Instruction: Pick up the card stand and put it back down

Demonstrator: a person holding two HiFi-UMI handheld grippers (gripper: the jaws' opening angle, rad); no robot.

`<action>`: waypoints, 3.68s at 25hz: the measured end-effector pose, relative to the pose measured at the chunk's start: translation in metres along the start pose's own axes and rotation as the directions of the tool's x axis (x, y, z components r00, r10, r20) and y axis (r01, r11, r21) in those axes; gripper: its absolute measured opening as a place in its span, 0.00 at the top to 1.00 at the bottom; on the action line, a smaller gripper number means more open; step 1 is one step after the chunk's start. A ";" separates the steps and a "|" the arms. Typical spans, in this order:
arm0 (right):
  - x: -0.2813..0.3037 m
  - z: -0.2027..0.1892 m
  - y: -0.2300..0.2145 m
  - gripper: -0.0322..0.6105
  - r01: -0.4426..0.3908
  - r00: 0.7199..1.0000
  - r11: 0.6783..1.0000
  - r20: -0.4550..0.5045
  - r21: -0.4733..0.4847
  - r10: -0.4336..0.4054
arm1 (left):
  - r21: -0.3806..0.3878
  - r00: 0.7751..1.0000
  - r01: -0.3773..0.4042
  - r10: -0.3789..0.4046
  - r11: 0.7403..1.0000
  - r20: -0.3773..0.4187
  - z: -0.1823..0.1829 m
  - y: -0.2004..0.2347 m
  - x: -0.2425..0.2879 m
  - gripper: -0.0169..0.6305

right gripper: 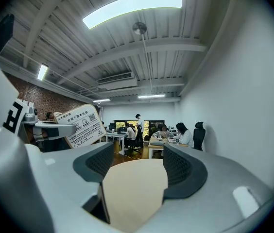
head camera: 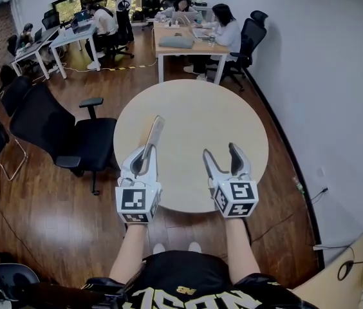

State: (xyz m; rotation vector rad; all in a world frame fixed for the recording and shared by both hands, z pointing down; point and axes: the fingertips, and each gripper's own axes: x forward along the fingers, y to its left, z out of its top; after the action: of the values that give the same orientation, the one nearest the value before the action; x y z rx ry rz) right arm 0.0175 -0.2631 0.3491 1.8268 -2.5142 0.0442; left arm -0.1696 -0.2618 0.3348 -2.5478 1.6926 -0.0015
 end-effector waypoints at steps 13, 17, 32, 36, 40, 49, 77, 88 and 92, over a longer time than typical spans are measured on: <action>-0.048 -0.029 -0.039 0.45 0.136 0.990 0.990 -0.053 0.044 -0.133 | -0.042 0.978 0.187 -0.190 0.981 -0.083 -0.023 -0.065 0.019 0.95; -0.065 -0.039 -0.056 0.45 0.180 0.982 0.982 -0.074 0.063 -0.175 | -0.020 0.963 0.240 -0.241 0.971 -0.121 -0.036 -0.075 0.042 0.95; -0.075 -0.120 -0.147 0.45 0.299 0.940 0.946 -0.212 0.124 -0.269 | 0.196 0.840 0.518 -0.453 0.832 -0.298 -0.047 -0.046 0.281 0.95; -0.049 -0.146 -0.153 0.45 0.284 0.941 0.945 -0.240 0.165 -0.240 | 0.150 0.736 0.656 -0.584 0.740 -0.342 -0.089 -0.048 0.328 0.95; -0.022 -0.172 -0.147 0.45 0.247 0.941 0.950 -0.280 0.190 -0.189 | -0.040 0.605 0.758 -0.724 0.652 -0.330 -0.161 -0.056 0.341 0.95; -0.015 -0.251 -0.148 0.45 0.226 0.903 0.953 -0.411 0.201 -0.127 | -0.321 0.441 0.781 -0.838 0.535 -0.322 -0.332 -0.101 0.305 0.95; -0.072 -0.142 -0.069 0.45 0.138 0.964 0.981 -0.247 0.140 -0.100 | -0.257 0.858 0.446 -0.492 0.857 -0.150 -0.171 -0.092 0.092 0.46; -0.163 -0.109 -0.039 0.36 -0.064 0.998 0.996 -0.017 0.054 0.065 | -0.141 0.984 0.132 -0.147 0.981 -0.099 -0.107 -0.173 -0.088 0.46; -0.202 -0.106 -0.055 0.36 -0.130 0.991 0.988 -0.027 0.084 0.132 | -0.103 0.991 0.029 -0.041 0.994 -0.124 -0.096 -0.227 -0.134 0.47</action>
State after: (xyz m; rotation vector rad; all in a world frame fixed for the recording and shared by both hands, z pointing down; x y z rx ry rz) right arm 0.1336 -0.0837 0.4459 1.6700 -2.6435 0.1814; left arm -0.0174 -0.0572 0.4525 -2.7048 1.7333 -0.0831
